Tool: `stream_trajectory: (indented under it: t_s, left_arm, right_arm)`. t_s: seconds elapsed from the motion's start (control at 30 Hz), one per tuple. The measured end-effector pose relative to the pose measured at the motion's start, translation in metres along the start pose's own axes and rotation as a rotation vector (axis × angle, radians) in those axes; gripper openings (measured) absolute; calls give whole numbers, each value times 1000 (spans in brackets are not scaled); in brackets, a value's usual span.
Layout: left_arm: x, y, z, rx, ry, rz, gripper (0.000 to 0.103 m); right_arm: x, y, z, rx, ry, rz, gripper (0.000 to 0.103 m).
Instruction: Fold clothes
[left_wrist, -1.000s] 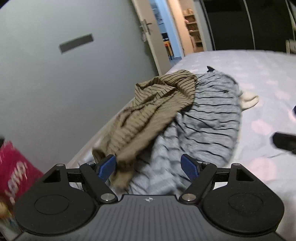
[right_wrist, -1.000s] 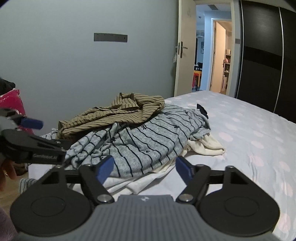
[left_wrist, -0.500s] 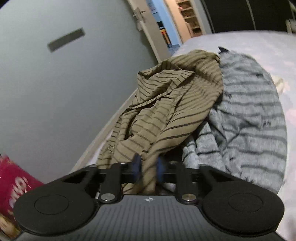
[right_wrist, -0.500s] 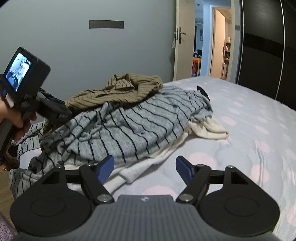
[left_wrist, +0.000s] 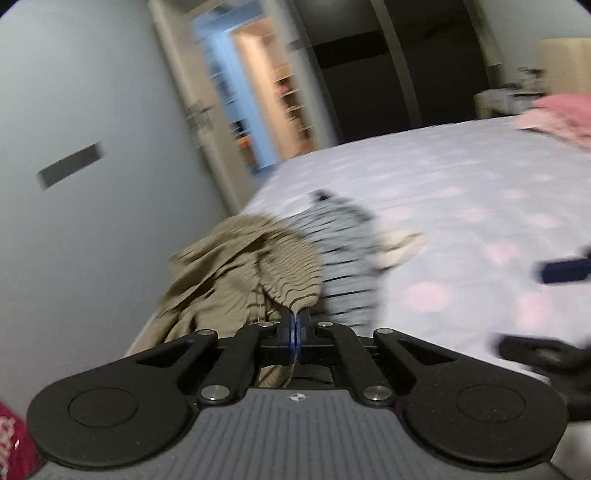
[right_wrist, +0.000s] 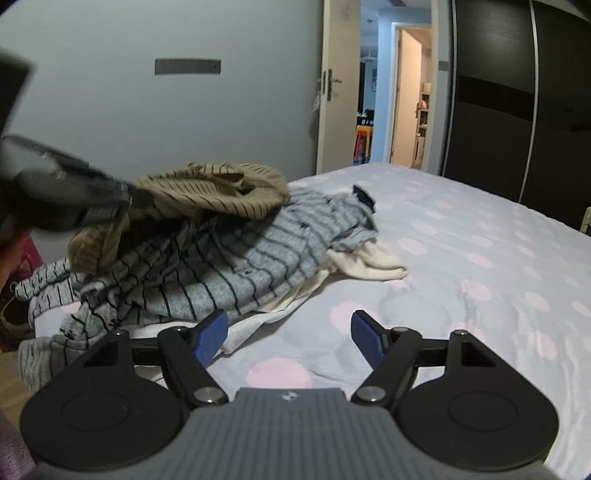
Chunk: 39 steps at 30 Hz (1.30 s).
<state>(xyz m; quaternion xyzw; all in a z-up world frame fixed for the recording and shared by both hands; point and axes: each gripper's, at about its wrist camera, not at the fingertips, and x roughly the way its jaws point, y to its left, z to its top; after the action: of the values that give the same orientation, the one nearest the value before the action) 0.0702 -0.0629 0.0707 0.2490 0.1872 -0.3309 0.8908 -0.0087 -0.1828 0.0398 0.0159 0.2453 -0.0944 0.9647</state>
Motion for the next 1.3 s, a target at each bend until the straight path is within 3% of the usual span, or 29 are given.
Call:
stream_trajectory:
  t_s: [0.1,0.27,0.4,0.47,0.5,0.53,0.6,0.83,1.1,1.3]
  left_arm:
    - [-34,-31,1,12,12,-106,0]
    - [-73,-67,-17,-5,99,-318,0]
    - [-86,-97,-33,70,150,-394,1]
    - [-85,-103,-38,85,175,-428,10]
    - [-85,-104,-41,96,182,-445,23]
    - [-86,-103,-43,107,177,-441,40]
    - [-84,-98,-44,118,170,-416,54]
    - [-60,-58,-47,92,192,-260,57]
    - [-2,4,-60,-33,307,20,58]
    - [47,31,-82,-141,407,104,55]
  right_arm:
    - [-28,-14,0,23,15,-10,76]
    - [-70,-34,-13,73,55,-21,75]
    - [-88,-38,-29,95,75,-22,76]
    - [-92,-37,-35,108,84,-4,76]
    - [-93,-37,-37,116,93,19,76]
    - [-94,-36,-38,124,101,42,76]
    - [-92,-32,-41,117,115,80,76]
    - [-67,-23,-46,120,187,108,76]
    - [-3,-15,-57,164,300,121,76]
    - [41,-7,-76,204,362,119,76]
